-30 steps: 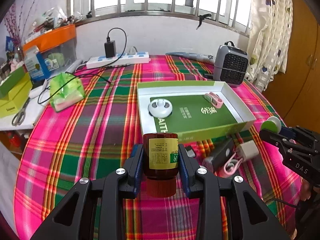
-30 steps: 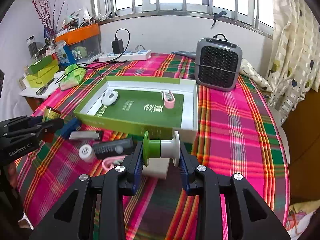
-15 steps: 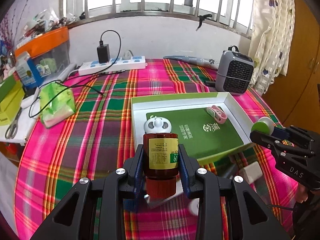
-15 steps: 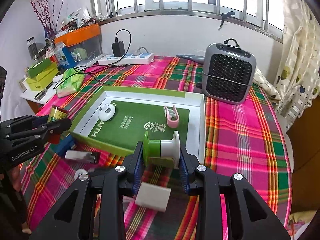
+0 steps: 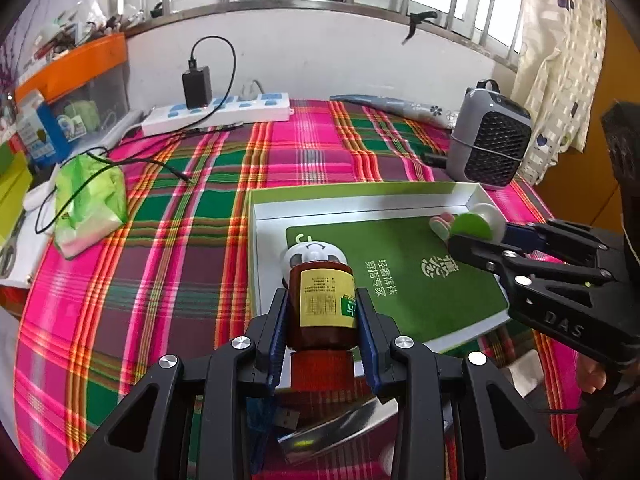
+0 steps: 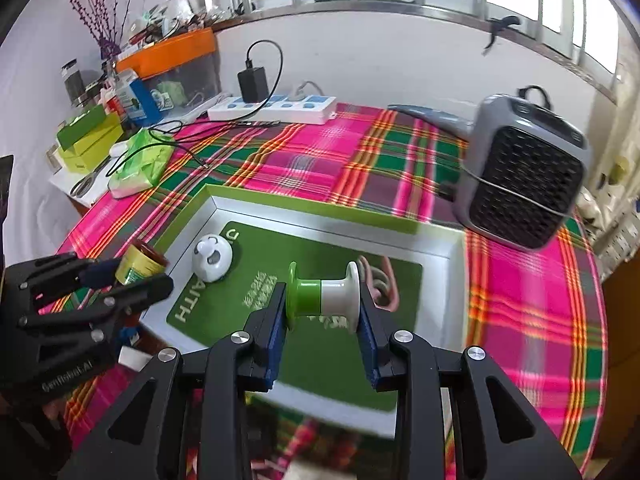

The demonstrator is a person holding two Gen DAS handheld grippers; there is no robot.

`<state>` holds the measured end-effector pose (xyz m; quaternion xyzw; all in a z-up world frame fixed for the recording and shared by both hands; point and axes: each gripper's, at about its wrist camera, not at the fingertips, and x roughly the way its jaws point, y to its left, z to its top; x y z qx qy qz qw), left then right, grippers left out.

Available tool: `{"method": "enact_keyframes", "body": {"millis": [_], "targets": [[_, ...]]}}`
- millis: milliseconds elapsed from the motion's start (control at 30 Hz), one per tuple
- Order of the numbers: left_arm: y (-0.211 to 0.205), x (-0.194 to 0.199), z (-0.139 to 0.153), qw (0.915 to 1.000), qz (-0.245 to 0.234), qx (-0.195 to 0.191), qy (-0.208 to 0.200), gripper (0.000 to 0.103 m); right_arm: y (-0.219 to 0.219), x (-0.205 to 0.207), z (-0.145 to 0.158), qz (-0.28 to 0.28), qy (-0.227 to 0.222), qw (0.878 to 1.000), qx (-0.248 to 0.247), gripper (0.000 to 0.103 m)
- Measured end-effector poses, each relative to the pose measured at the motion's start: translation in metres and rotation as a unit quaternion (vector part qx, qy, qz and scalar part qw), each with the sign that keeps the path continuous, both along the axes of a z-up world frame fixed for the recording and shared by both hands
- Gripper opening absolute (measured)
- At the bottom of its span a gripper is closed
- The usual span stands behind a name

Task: Organize rigid objects
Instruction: 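Lift the bottle and spool and carry both over the green tray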

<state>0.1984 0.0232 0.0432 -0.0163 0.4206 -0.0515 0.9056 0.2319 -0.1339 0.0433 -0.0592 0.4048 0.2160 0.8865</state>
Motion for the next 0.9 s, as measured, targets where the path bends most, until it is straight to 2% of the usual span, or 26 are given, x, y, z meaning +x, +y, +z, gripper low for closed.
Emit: {"method": "enact_keyframes", "body": {"millis": [267,900], "targets": [[0.000,0.009,-0.010,0.9999,0.004,0.000,0.013,0.031,0.016,0.025,-0.015,0.016,0.025,1.000,-0.005,0.034],[-0.002,0.018,-0.020,0.9997,0.002,0.007,0.022,0.031,0.029,0.039,-0.034,0.029,0.045,0.998,-0.029,0.034]]}}
